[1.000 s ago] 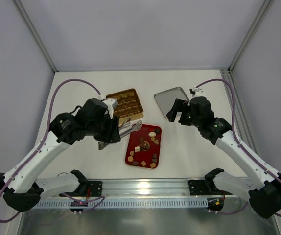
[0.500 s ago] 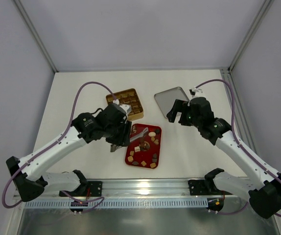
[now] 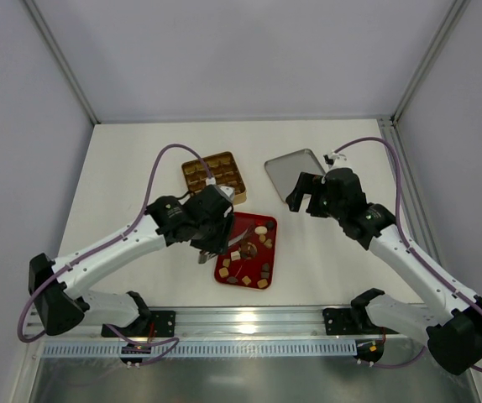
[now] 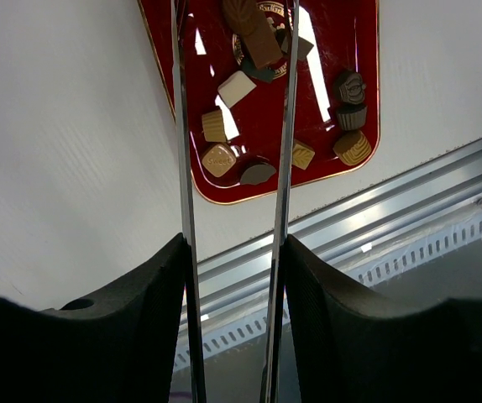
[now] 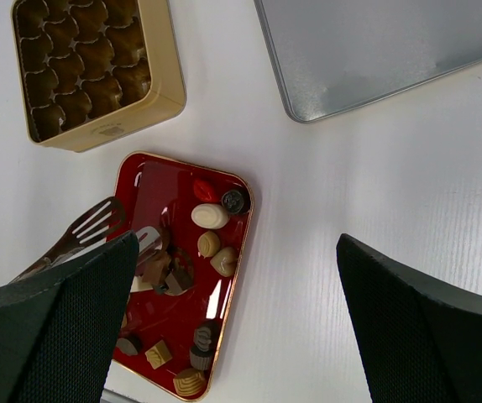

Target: Pack the chocolate

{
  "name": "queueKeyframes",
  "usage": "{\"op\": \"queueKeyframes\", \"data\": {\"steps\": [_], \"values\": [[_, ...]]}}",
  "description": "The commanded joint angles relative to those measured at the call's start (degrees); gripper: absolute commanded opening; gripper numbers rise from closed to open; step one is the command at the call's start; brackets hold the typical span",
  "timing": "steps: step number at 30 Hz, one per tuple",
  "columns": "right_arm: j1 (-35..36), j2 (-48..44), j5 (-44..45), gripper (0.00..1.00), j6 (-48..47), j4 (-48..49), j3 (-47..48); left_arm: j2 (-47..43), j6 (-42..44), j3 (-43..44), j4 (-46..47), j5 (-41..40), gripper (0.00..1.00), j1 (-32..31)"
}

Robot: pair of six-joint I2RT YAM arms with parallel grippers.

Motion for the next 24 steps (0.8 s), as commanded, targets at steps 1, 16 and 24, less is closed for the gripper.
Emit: {"op": "queueKeyframes", "data": {"steps": [1,16,24], "values": [[0.13,-1.72,-0.21,1.0,-0.8,2.16,-0.19,-0.04,-1.12,-0.7,3.37,-1.37,0.48,-0.75],[0.13,-2.07,-0.29,1.0,-0.45,2.34,-1.24,1.11,-1.65,-3.42,5.39,-2.6,0.46,-1.63],[0.13,-1.63,-0.73,1.0,-0.36,2.78,-1.33,1.19,-1.91,-3.86,5.22,-2.69,0.42,-2.07]]}}
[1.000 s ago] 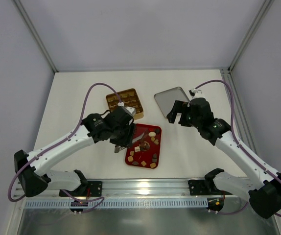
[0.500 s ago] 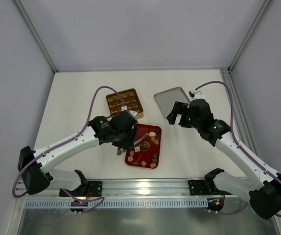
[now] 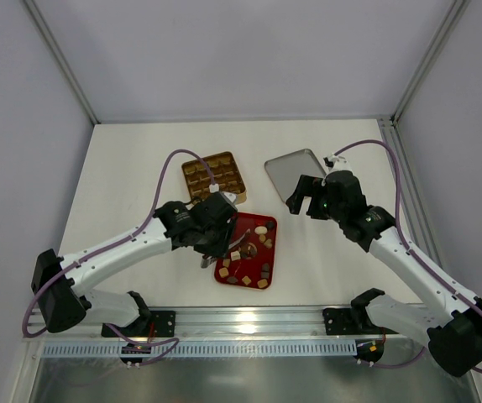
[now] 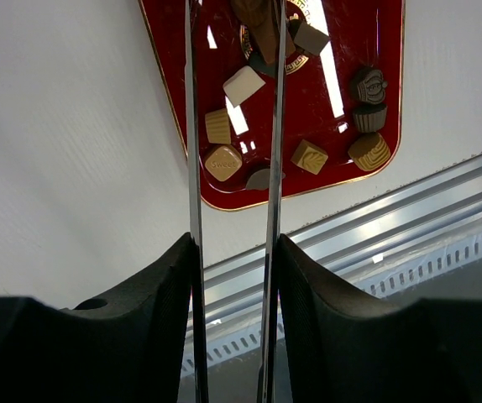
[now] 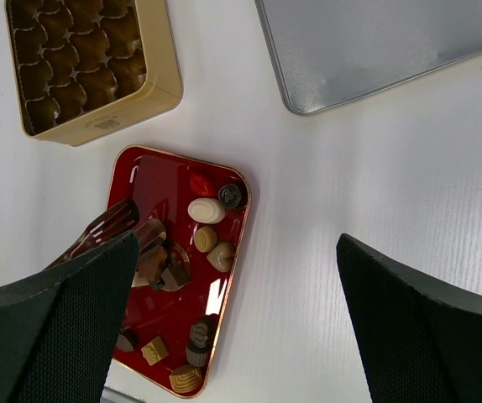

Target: Pack the chocolate

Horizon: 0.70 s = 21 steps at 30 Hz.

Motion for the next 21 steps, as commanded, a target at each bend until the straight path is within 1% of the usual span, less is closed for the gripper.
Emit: {"op": "queueKeyframes", "data": {"steps": [1,21], "values": [[0.13,-0.89,-0.27,1.0,-0.32,2.12,0.24,-0.1,-0.69,0.01,2.03,-1.03,0.42,-0.48],[0.13,-0.71,-0.1,1.0,0.03,2.39,-0.28,0.96,-0.69,-0.17,2.55,-0.42,0.37,-0.92]]}}
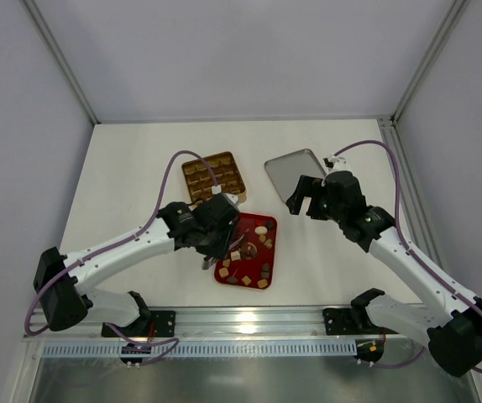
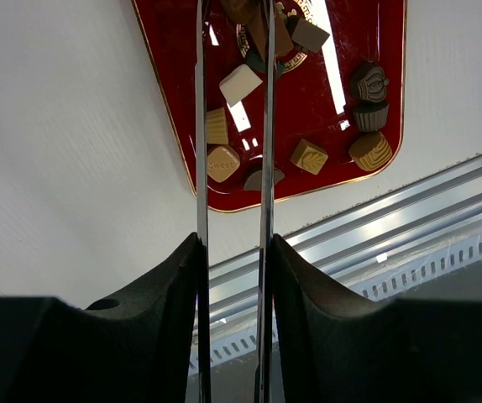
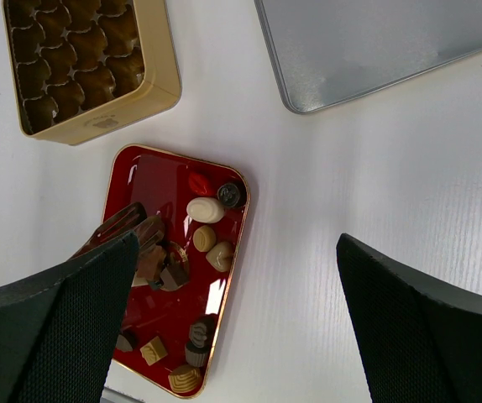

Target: Pack the chocolate

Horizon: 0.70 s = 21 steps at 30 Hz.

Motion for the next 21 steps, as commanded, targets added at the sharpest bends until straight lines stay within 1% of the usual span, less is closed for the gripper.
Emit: {"op": "queueKeyframes", "data": {"steps": [1,10,12,15,21], "values": [[0.13,-0.73,-0.01,1.0,-0.01,2.19,-0.04,0.35,-0.6,0.11,2.1,-0.35,0.36,-0.37],[0.05,-0.82,0.17,1.0,-0.1,2.19,-0.31,0.52,-0.78,0.55,2.18,-0.44,0.27,-0.46],[0.13,-0.91,0.25,1.0,-0.1,2.1,-0.31,0.35,-0.78,1.34,1.57,-0.96,0.27,-0.46],[0.13,-0.91,0.34,1.0,-0.18,2.19,-0.13,0.08,-0.61,2.83,0.69,-1.84,0.23,-0.46],[0.14,-0.73,0.34,1.0,-0.18,2.1,-0.04,0.0,-0.08,4.77,-0.89,-2.63,0.22,-0.46]]}}
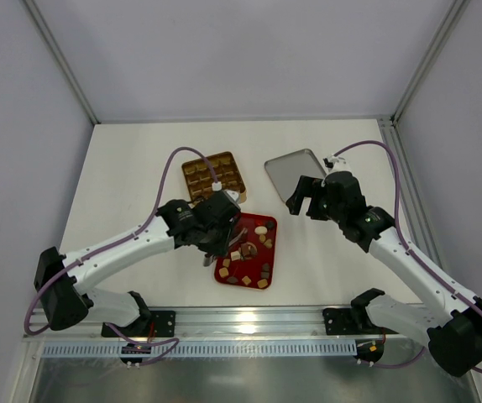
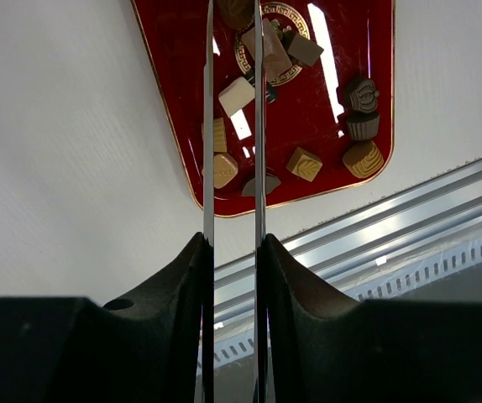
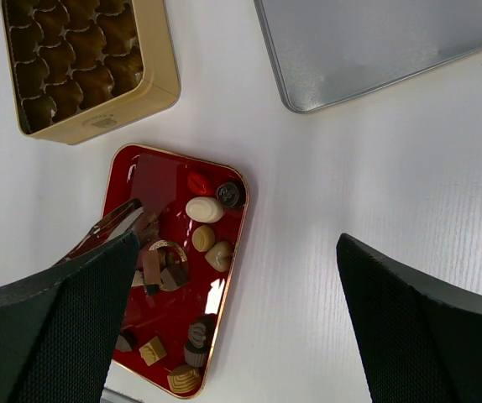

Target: Pack the chocolate

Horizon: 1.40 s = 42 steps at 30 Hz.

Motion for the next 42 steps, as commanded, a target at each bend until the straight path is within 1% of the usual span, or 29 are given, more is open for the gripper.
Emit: {"op": "queueKeyframes", "data": {"steps": [1,10,19,22,26,33,36,37,42], "values": [[0.13,-0.56,0.23,1.0,-0.18,1.97,0.24,-0.53,-0.12,3.48,-0.69,-1.87,0.22,-0.26],[0.05,-0.64,0.14,1.0,-0.18,2.06,0.42,-1.49,0.49,6.38,-2.8,-4.15,0.22,-0.26],[0.05,-0.91,0.23,1.0,-0.45,1.62,0.68,-0.01,3.13,12.0,-4.65,-6.62,0.23,0.7],[0.13,-1.08,0.23,1.0,-0.71,1.36,0.94,1.22,4.27,14.28,-4.74,-6.79,0.23,2.89],[0.13,-0.82,0.23,1.0,-1.15,1.01,1.56,3.16,6.9,17.8,-3.78,-6.62,0.23,7.55],[0.13,0.32,-0.38,1.0,-1.85,0.74,2.96,10.09,10.86,24.83,-1.32,-7.06,0.22,16.33],[0.13,0.76,-0.74,1.0,-2.03,0.91,3.58,12.47,12.79,27.73,1.05,-6.79,0.23,18.54],[0.13,1.02,-0.82,1.0,-1.94,0.92,3.84,14.74,13.23,28.79,1.41,-6.79,0.23,19.68],[0.13,1.64,-0.91,1.0,-2.29,0.83,4.55,21.69,15.7,35.37,2.64,-7.67,0.24,21.18]]}}
